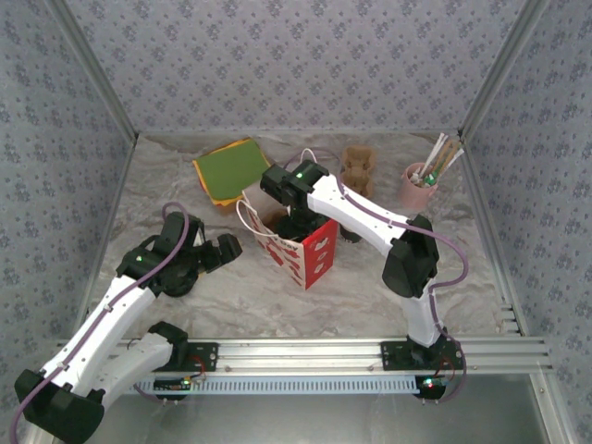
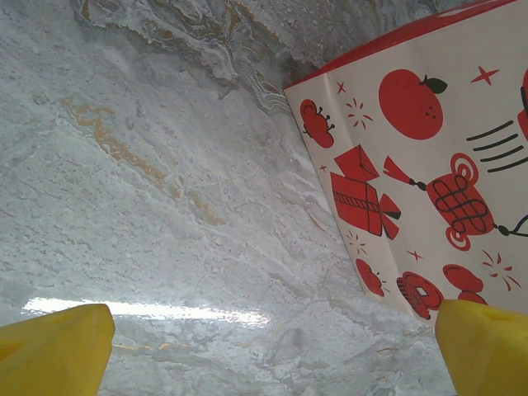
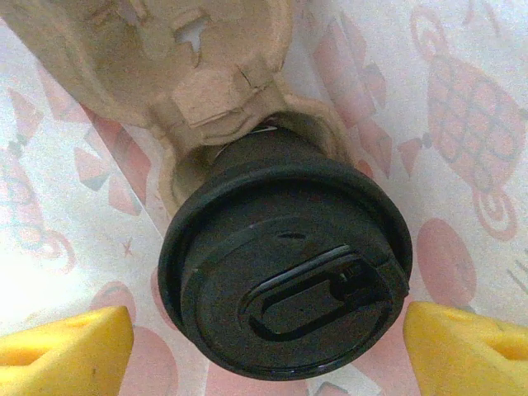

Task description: Pack the takeout coffee

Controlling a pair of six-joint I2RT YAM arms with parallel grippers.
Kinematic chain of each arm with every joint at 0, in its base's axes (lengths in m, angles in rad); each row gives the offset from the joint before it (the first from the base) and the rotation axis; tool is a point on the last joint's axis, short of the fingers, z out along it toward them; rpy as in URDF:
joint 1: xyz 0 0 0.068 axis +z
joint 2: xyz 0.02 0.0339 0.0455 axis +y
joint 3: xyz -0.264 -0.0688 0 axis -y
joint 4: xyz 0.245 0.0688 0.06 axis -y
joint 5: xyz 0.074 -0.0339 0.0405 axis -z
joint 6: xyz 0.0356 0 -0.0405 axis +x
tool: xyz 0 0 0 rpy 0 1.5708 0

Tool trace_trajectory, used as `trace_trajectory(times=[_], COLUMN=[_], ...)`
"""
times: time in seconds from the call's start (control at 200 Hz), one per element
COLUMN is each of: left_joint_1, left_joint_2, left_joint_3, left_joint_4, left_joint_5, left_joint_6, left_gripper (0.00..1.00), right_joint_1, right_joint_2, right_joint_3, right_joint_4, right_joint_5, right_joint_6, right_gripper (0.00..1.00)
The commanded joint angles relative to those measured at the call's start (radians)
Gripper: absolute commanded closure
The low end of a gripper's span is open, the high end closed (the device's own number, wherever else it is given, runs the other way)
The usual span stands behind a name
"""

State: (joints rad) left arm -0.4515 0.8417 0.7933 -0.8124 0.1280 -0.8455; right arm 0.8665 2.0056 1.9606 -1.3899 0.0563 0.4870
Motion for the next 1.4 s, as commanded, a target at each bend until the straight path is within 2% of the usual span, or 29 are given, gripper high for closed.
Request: trace_trajectory(times=[0.0,1.394], left_joint_1=[0.002,0.002], left_joint_2=[-0.009,-0.032], left_joint_3=[0.009,0.015], left_joint_4=[-0.004,-0.013], left_joint_5=[0.013,0.011], left_joint_6=[0.008,0.013], left_gripper=[0.00,0.00], right_joint_1=[0.006,0.035], right_joint_2=[-0.009,-0.023], right_joint_3=[0.032,0.208], right_joint_4=[-0.046,-0.155], right_joint_5=[0.017,0.064], right_joint_6=[0.024,0.042], right_gripper=[0.13,0.13])
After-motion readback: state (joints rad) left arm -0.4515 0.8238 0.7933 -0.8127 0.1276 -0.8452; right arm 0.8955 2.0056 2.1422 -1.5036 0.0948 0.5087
